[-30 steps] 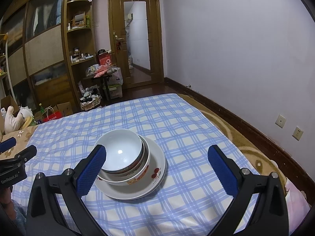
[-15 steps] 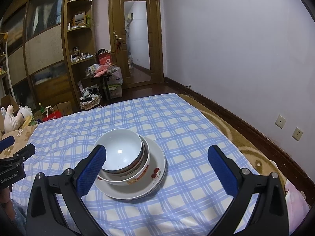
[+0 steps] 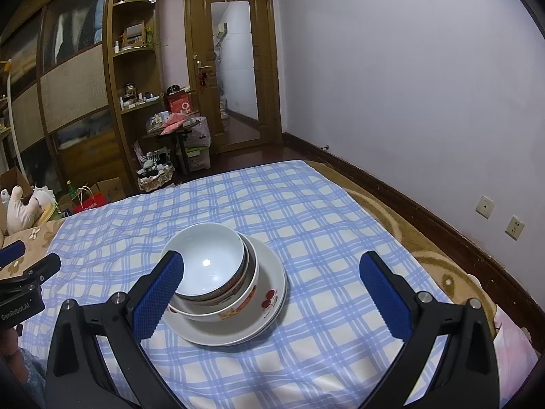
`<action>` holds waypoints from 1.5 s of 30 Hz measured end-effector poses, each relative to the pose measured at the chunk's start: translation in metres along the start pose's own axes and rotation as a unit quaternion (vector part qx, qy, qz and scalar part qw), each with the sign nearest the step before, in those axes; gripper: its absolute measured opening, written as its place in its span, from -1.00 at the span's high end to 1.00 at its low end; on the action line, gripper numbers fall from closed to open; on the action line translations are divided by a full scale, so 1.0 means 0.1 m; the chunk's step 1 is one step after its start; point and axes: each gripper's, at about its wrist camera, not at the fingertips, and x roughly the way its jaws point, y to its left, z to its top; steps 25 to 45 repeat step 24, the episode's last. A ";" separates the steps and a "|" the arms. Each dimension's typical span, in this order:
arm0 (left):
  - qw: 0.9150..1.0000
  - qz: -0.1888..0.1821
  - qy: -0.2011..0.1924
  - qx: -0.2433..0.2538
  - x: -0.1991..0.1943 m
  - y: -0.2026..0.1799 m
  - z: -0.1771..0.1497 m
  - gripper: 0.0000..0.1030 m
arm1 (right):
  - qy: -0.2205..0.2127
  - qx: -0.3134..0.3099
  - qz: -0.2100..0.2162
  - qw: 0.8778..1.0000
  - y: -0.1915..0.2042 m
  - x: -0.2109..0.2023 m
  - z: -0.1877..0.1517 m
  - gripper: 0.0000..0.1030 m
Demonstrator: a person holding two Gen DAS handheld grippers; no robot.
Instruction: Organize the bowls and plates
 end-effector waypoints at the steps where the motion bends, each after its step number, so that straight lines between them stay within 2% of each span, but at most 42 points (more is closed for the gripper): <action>1: 1.000 0.000 0.000 0.000 0.00 0.00 0.00 -0.68 | 0.000 -0.001 0.001 1.000 0.00 0.00 0.00 -1.00; 45: 1.000 0.003 0.001 -0.001 0.00 0.03 -0.03 -0.68 | 0.001 0.010 0.005 1.000 0.02 -0.01 -0.02 -1.00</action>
